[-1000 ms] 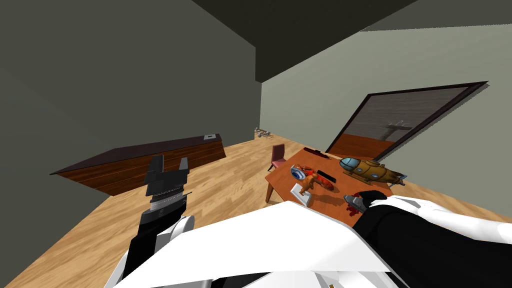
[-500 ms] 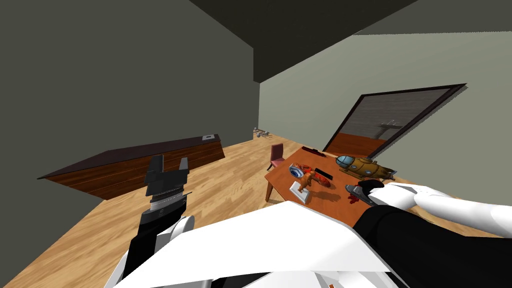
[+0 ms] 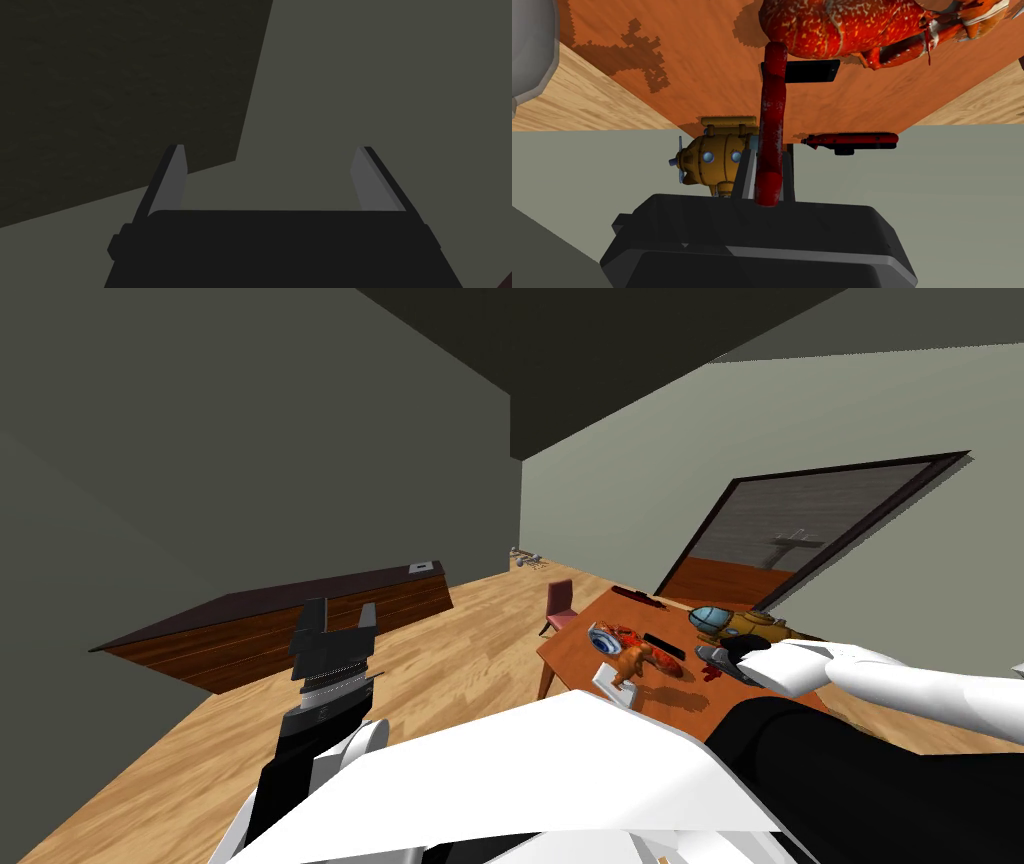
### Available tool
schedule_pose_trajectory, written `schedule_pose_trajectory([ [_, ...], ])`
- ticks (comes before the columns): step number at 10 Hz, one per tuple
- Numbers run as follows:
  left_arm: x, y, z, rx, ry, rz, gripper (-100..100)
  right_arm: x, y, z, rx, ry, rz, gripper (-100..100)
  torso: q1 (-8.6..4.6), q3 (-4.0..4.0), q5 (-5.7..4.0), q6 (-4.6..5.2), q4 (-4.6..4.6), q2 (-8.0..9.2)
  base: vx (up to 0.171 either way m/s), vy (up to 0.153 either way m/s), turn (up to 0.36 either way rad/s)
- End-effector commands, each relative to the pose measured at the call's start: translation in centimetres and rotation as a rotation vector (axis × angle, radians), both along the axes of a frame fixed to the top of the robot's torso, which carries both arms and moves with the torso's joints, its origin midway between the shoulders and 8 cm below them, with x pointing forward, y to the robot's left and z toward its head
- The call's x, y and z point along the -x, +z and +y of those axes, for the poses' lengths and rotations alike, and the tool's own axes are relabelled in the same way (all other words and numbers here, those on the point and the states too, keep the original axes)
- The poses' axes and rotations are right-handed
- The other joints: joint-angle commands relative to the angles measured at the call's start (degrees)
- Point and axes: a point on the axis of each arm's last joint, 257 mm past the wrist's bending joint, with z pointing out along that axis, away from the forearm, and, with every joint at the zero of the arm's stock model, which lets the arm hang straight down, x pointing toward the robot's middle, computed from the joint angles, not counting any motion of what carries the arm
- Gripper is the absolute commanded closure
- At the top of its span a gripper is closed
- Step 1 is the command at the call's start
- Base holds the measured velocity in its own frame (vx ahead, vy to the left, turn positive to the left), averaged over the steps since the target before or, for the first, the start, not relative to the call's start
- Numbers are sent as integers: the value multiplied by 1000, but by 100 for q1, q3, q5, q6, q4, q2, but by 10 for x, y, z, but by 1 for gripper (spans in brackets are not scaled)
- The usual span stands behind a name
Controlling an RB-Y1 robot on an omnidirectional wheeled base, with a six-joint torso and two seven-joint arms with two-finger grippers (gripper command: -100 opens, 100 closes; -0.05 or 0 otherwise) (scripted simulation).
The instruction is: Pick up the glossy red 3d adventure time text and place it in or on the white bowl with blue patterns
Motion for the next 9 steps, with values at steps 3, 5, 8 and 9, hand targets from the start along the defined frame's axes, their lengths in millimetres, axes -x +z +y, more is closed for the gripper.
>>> schedule_pose_trajectory([
  [3, 0, 0, 0, 0, 0, 0, 0, 2, 1, -5, 9, 5, -11, 100, -21, 0, -5, -1, 1, 1, 215, 45, 77],
  [5, 0, 0, 0, 0, 0, 0, 0, 5, -3, -6, 7, 7, -13, 100, -4, 2, -8, -5, 0, 4, 202, 90, 95],
  [8, 0, 0, 0, 0, 0, 0, 0, 15, -14, -4, -4, 8, -11, 100, -8, 0, -9, -4, -3, 4, 215, 67, 82],
  [9, 0, 0, 0, 0, 0, 0, 0, 24, -24, -1, -17, 6, -5, 100, -10, -4, -10, -7, -5, -2, 222, 76, 99],
])
